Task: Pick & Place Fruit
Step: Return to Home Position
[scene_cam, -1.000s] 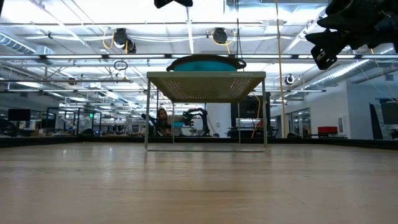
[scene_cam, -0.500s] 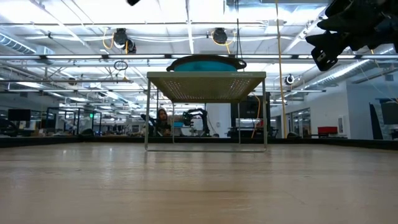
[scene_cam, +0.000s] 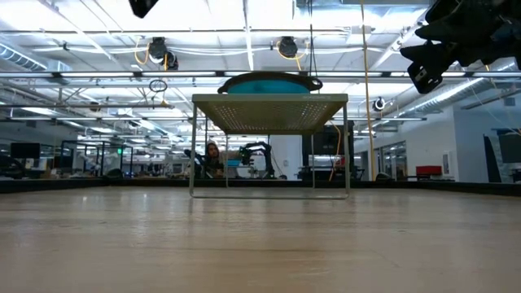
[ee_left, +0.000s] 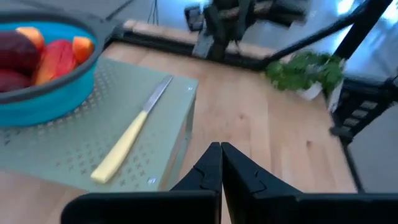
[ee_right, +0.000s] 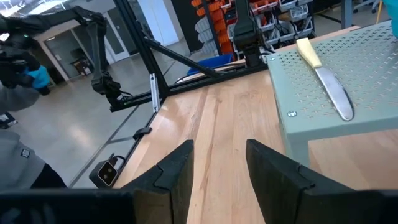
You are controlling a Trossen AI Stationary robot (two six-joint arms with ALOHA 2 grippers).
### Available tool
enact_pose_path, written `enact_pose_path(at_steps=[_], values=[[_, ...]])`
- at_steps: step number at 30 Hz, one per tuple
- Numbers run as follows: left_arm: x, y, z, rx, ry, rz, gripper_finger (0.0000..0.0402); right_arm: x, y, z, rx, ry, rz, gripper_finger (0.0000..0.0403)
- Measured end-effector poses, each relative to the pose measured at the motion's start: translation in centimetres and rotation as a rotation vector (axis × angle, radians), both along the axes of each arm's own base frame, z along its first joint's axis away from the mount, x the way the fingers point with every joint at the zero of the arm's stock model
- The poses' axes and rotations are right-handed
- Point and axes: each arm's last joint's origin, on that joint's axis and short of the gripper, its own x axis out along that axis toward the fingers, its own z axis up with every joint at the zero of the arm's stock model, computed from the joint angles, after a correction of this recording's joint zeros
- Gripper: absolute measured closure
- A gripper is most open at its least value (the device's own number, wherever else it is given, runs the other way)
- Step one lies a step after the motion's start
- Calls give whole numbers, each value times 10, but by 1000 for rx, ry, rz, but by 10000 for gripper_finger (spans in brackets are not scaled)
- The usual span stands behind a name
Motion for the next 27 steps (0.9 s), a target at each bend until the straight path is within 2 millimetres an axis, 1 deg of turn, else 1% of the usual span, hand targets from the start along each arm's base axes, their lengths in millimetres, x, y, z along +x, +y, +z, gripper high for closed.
enact_pose_path(at_steps=[6, 11, 14, 27], values=[[-30, 1, -19, -28, -117, -24, 397, 0, 0, 0, 0, -1, 0, 264], [-54, 4, -37, -26, -151, -13, 398, 0, 0, 0, -6, -6, 1, 264], [-66, 6, -44, -24, -174, -4, 399, 0, 0, 1, -8, -9, 1, 264], [-111, 14, -80, -42, -269, -20, 395, 0, 0, 1, -12, -18, 1, 264]])
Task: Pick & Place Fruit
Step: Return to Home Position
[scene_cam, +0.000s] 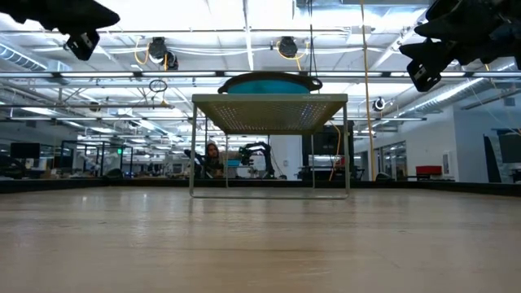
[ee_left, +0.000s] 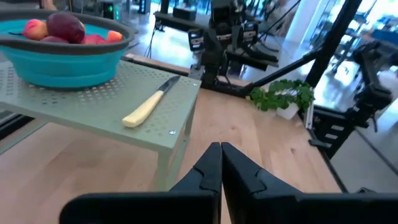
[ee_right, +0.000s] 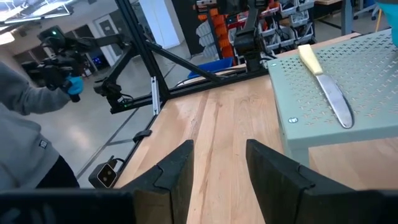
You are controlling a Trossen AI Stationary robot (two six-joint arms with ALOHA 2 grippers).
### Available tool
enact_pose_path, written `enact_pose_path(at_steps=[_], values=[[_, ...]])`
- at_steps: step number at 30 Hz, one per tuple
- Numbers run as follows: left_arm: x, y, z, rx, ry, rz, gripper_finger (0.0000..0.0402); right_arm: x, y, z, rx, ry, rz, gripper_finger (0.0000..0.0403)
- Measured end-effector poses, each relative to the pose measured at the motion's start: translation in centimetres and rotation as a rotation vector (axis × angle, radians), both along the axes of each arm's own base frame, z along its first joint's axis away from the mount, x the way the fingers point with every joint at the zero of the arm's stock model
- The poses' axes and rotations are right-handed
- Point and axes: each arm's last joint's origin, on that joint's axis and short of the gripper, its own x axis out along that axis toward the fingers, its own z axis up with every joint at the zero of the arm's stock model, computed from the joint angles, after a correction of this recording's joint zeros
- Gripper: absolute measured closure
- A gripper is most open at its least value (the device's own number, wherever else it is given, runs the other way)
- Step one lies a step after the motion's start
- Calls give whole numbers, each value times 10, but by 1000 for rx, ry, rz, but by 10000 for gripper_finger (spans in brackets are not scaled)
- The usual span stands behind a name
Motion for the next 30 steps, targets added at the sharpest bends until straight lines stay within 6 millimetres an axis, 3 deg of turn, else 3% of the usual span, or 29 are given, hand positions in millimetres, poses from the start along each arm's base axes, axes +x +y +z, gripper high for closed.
enact_pose_path(at_steps=[12, 30], values=[[-22, 6, -29, 1, -83, -6, 400, 0, 0, 0, 0, 0, 0, 264], [-28, 8, -57, -7, -117, -6, 400, 0, 0, 0, 0, 0, 0, 264]])
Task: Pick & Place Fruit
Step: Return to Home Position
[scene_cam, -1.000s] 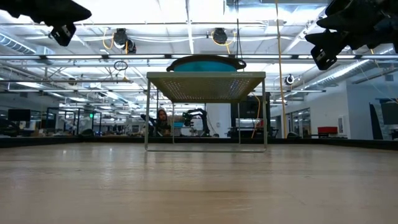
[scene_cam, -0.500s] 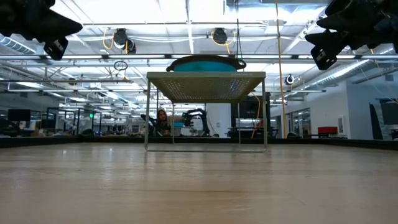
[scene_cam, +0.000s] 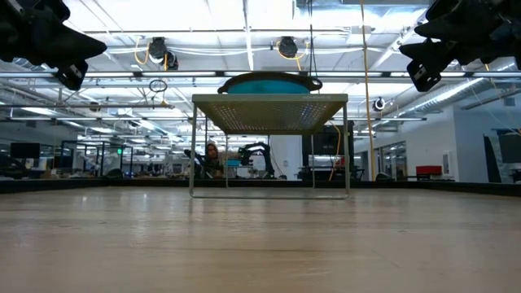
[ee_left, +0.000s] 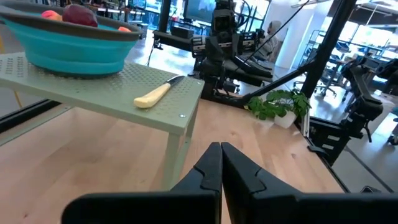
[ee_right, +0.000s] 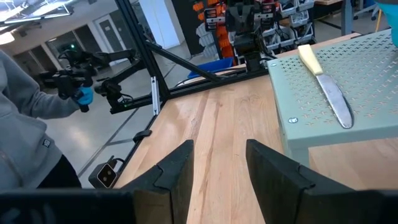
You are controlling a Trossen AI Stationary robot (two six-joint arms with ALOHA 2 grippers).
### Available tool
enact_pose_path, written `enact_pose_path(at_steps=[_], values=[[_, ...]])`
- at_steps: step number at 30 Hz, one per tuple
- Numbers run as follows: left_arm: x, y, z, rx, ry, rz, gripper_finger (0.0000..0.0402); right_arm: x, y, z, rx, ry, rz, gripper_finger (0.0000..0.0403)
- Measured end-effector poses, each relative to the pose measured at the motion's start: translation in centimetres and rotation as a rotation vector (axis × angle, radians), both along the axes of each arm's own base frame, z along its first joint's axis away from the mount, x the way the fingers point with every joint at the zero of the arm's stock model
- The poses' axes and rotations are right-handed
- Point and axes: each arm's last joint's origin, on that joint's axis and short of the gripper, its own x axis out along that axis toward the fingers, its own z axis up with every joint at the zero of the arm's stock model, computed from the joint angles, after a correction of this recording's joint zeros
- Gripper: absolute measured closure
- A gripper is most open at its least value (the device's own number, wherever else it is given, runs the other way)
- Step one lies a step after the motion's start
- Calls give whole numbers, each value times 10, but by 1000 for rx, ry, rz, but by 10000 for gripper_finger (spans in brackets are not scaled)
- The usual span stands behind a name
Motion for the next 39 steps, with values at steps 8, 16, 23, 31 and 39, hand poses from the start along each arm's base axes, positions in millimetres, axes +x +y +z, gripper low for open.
enact_pose_path(at_steps=[8, 16, 23, 31, 39], values=[[10, -4, -20, 1, -40, -28, 398, 0, 0, 0, 0, 0, -1, 264], [16, -7, -37, -30, -60, -67, 394, 0, 0, 0, -1, 0, 0, 264], [16, -7, -37, -30, -60, -73, 392, 0, 0, 0, -58, -18, 5, 264], [16, -7, -37, -50, -59, -73, 399, 1, -2, -15, -109, -25, -74, 264], [16, -8, -37, -72, -56, -97, 388, -2, -2, -46, -76, -166, -78, 264]])
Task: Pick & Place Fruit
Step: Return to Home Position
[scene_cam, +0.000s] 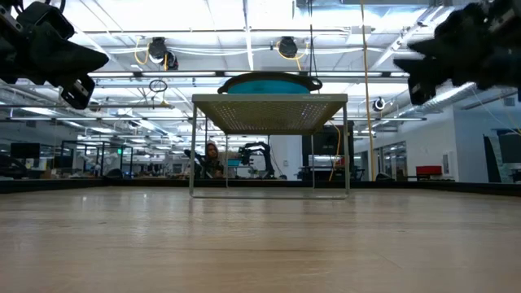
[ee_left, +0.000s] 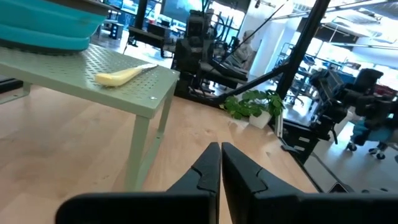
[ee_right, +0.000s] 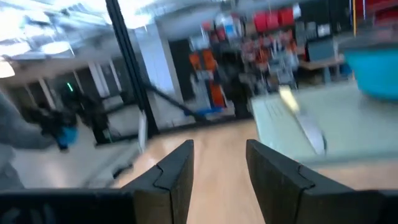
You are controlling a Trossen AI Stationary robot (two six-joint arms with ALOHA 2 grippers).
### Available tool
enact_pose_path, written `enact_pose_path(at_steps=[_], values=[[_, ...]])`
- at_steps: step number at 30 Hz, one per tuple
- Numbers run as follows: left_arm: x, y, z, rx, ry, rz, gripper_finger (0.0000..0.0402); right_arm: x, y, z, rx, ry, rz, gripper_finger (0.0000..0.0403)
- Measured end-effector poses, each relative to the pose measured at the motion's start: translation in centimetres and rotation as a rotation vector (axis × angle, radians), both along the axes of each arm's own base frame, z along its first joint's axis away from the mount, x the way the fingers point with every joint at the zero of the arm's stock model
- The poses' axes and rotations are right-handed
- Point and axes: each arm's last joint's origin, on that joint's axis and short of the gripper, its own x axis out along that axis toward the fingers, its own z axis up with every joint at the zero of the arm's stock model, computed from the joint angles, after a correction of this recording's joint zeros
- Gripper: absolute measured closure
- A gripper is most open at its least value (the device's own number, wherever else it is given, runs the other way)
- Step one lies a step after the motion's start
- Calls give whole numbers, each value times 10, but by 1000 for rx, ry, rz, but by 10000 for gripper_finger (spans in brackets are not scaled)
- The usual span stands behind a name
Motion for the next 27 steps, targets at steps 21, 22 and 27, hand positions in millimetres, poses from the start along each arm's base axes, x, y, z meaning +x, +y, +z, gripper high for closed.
enact_pose_path(at_steps=[21, 22, 27], values=[[0, 1, -1, 80, 4, 18, 381, -2, -1, 9, 36, 103, -28, 264], [0, 0, -1, 80, 4, 18, 380, -3, 0, 10, 25, 111, -28, 264], [0, 0, -1, 86, 5, 18, 380, -8, 0, 11, 23, 149, -27, 264]])
